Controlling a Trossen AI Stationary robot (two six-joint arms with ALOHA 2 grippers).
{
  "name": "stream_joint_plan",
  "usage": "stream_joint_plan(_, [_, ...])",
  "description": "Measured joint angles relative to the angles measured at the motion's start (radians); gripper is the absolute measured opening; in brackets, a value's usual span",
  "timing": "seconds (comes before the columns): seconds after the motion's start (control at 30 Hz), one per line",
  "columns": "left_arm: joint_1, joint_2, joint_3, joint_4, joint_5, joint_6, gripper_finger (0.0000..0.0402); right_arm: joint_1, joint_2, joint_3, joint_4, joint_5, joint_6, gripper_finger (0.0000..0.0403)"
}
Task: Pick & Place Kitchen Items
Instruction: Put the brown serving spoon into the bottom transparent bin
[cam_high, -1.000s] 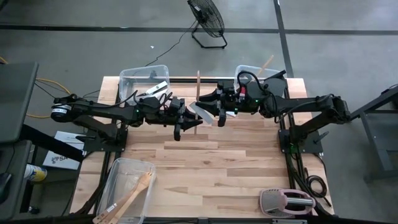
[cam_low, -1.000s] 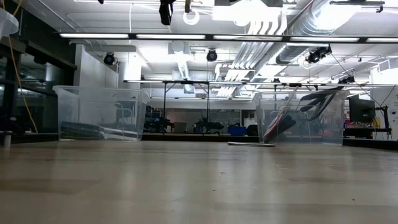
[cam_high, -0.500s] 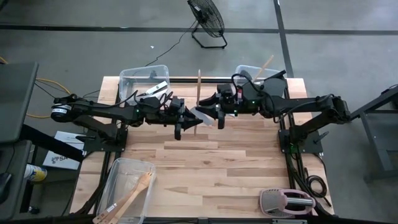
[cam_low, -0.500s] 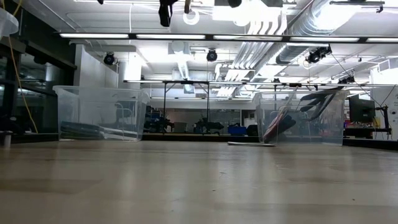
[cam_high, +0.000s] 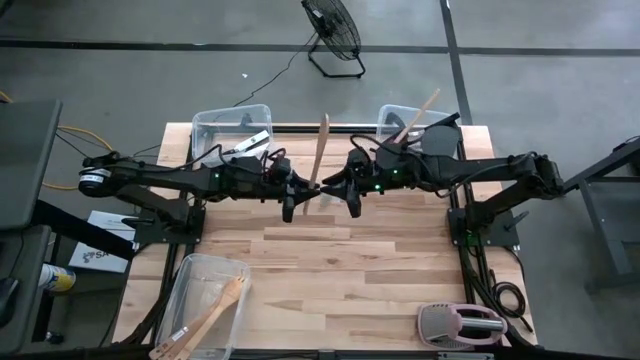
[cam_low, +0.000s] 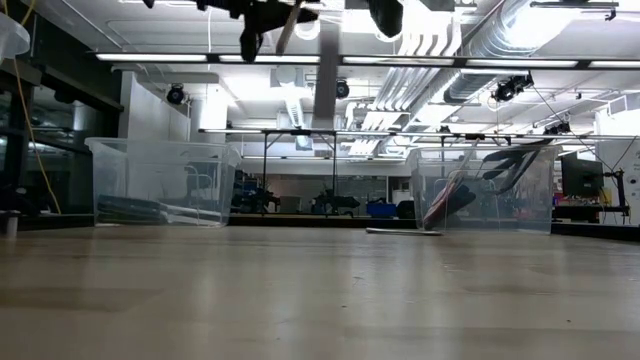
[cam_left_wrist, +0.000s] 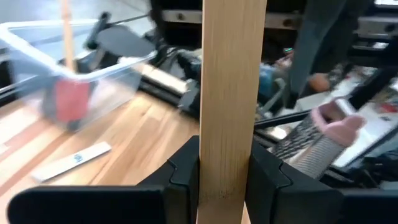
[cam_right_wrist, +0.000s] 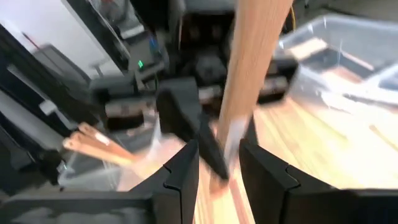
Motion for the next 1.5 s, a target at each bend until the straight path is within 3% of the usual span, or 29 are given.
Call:
stream_joint_plan(0.33, [-0.001,-0.102,0.0,-0.197,-0.06,-0.027,0.008,-0.001,0.0,0.0,-0.246,0.052,-0.016,0.0106])
stream_joint_plan(0.7, [-0.002,-0.242,0.001,-0.437,-0.069,-0.267,0.008,0.0,0.0,0.0,-0.302,0.042,-0.016,0.0106])
stream_joint_plan(0.9, [-0.02,-0.297,0.001,-0.576,-0.001,-0.439,0.008,0.0,0.0,0.0,-0.317,0.05,-0.02,0.0106])
stream_joint_plan(1.13, [-0.122,-0.319,0.001,-0.683,0.056,-0.546,0.008,-0.005,-0.001,0.0,-0.331,0.184,-0.057,0.0106])
stream_joint_plan(1.33, [-0.217,-0.35,0.0,-0.715,-0.043,-0.554,0.008,0.004,-0.048,-0.002,-0.454,0.132,-0.07,0.0106])
stream_joint_plan(1.5, [-0.273,-0.387,0.0,-0.738,-0.146,-0.554,0.008,0.064,-0.153,-0.123,-0.313,0.115,-0.025,0.0106])
